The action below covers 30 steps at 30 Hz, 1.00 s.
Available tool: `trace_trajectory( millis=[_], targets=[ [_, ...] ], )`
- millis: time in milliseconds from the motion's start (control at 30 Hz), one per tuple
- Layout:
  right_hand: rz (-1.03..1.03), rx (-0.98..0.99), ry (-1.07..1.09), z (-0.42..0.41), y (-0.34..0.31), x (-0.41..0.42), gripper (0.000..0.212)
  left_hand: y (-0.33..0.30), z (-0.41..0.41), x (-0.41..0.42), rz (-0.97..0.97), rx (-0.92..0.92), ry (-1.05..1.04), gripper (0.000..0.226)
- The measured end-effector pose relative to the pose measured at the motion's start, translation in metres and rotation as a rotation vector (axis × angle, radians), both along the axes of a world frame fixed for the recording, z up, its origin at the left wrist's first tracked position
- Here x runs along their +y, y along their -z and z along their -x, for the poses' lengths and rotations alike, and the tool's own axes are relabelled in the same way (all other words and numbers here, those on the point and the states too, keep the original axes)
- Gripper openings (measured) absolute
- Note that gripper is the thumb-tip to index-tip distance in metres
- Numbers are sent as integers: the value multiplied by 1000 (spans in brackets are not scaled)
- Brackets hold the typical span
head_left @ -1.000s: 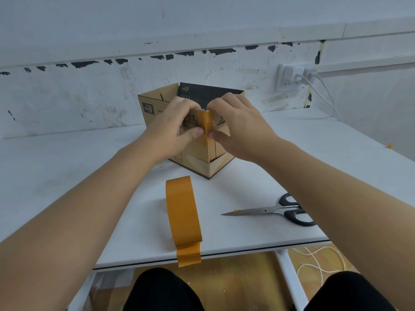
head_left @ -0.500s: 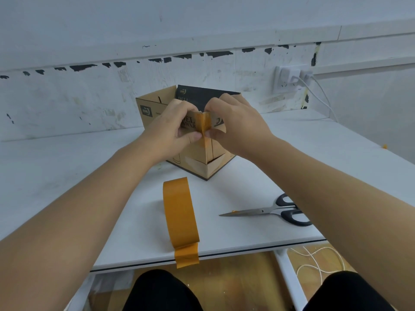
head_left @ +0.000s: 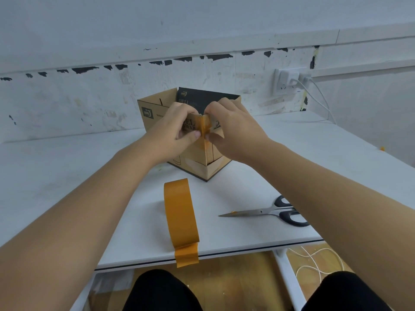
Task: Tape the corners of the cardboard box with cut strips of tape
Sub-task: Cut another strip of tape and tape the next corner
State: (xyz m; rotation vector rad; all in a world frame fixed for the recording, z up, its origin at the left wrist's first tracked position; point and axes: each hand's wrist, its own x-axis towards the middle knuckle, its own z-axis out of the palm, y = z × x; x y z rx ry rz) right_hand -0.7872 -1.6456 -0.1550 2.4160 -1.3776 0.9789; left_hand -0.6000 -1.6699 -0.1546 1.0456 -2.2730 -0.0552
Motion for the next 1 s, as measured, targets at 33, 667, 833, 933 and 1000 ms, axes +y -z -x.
trace_trajectory(
  millis=[33, 667, 833, 933, 1000],
  targets=[
    [2, -2, 14, -1, 0, 0, 37, 0, 2, 0, -4, -11, -26, 30],
    [-165, 179, 20, 4, -29, 30, 71, -32, 12, 37, -107, 33, -191, 57],
    [-112, 35, -94, -1, -32, 60, 57, -25, -4, 64, -76, 89, -238, 47],
    [-187, 13, -117, 0, -27, 80, 46, -16, -13, 87, -101, 121, -297, 38],
    [-267, -62, -150, -1, -17, 94, 33, -8, -20, 108, -108, 201, -350, 28]
  ],
)
